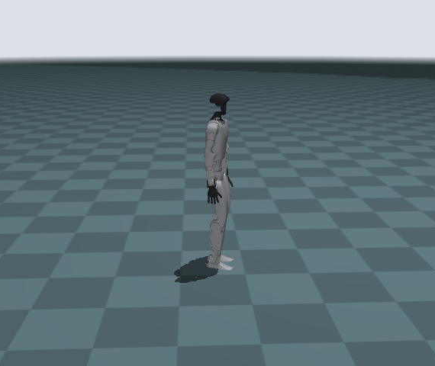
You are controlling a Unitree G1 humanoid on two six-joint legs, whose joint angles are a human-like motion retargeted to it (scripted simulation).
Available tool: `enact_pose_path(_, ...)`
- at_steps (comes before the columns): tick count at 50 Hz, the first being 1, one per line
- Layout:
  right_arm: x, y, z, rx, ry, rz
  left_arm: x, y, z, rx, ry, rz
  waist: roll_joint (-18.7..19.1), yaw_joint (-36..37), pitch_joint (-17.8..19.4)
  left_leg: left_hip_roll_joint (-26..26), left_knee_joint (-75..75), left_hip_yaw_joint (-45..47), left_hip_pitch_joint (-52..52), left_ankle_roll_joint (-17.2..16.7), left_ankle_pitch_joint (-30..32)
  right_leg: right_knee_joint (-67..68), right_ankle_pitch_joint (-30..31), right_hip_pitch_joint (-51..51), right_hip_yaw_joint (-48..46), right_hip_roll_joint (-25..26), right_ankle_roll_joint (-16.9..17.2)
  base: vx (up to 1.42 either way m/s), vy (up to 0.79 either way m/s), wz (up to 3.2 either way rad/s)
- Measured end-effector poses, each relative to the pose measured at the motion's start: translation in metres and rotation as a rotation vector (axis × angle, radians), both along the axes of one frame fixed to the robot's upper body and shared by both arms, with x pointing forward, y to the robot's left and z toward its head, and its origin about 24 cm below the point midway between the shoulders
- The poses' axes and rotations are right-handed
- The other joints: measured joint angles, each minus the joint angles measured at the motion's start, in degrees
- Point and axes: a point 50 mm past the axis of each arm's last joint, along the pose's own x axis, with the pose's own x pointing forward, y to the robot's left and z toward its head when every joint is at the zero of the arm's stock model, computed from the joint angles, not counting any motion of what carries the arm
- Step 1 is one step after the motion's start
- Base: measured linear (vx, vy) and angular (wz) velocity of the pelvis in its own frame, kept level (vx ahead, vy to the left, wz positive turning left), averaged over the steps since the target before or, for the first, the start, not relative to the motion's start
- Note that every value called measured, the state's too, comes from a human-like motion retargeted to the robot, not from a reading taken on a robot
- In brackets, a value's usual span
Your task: In place motions
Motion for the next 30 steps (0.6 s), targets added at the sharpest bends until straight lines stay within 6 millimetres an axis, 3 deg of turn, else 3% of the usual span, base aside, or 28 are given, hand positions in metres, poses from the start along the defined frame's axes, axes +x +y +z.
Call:
enact_pose_path(3, 0.0, 0.0, 0.0, -0.005, -0.002, 0.022, 0.012, 0.003, 0.002, -0.015, -0.032, -0.043, 0.2, -2.5, 0.1, 0.5, -0.2, 2.5, -0.6, 1.9, -1.2, 1.2, 0.7, -1.8, 0.9, -0.2, 0.1, -0.12, 0.04, -0.39)
enact_pose_path(7, -0.004, 0.001, -0.001, -0.004, 0.019, 0.052, 0.027, 0.009, 0.004, -0.002, -0.077, -0.113, 1.0, -9.1, -0.4, 2.9, 0.4, 7.1, -1.7, 1.8, -2.5, 1.8, 1.7, -5.5, 2.5, 0.3, -0.7, -0.21, -0.01, -0.83)
enact_pose_path(12, 0.005, 0.002, 0.0, 0.025, 0.003, 0.068, 0.034, 0.014, 0.006, 0.011, -0.096, -0.135, 0.1, -11.5, 0.7, 6.8, 2.0, 21.3, -0.4, 0.6, -6.0, 1.2, -1.6, -8.3, 3.7, 0.6, -2.6, -0.34, -0.03, -2.83)
enact_pose_path(17, 0.036, -0.001, 0.005, 0.008, -0.077, 0.14, 0.02, 0.017, 0.004, 0.019, -0.051, -0.076, 1.1, -13.6, -0.3, 11.0, 0.8, 43.1, 3.9, -3.3, -8.4, 2.1, -7.4, -9.4, -14.0, -3.6, -3.9, -0.41, -0.04, -4.41)
enact_pose_path(22, 0.069, 0.006, 0.01, 0.004, -0.141, 0.148, 0.007, 0.016, 0.003, 0.042, 0.002, -0.004, 2.0, -7.3, -0.7, 10.2, -3.0, 58.1, 9.4, -10.0, -5.8, 3.0, -12.9, -3.9, -38.6, -5.6, -4.0, -0.3, 0.03, -5.56)
enact_pose_path(25, 0.081, 0.012, 0.013, 0.005, -0.164, 0.166, -0.002, 0.014, 0.001, 0.057, 0.014, 0.062, 0.2, -0.7, -1.4, 8.3, -1.6, 55.6, 12.6, -11.8, -3.1, 2.1, -10.5, -2.6, -41.2, -5.2, -5.5, -0.05, -0.02, -4.96)
enact_pose_path(28, 0.091, 0.021, 0.015, 0.03, -0.184, 0.24, -0.012, 0.013, 0.0, 0.05, 0.013, 0.144, -1.8, 0.8, -3.0, 5.9, 0.4, 47.9, 14.5, -11.9, -2.3, 2.6, 2.3, -5.5, -36.6, -7.2, -6.5, 0.04, -0.25, -3.28)
enact_pose_path(30, 0.095, 0.028, 0.017, 0.05, -0.204, 0.29, -0.02, 0.013, 0.0, 0.047, 0.025, 0.19, -1.9, 1.5, -3.9, 4.9, 1.3, 43.8, 15.1, -11.8, -2.2, 3.9, 0.8, -7.5, -31.9, -5.7, -7.4, 0.14, -0.18, -2.45)
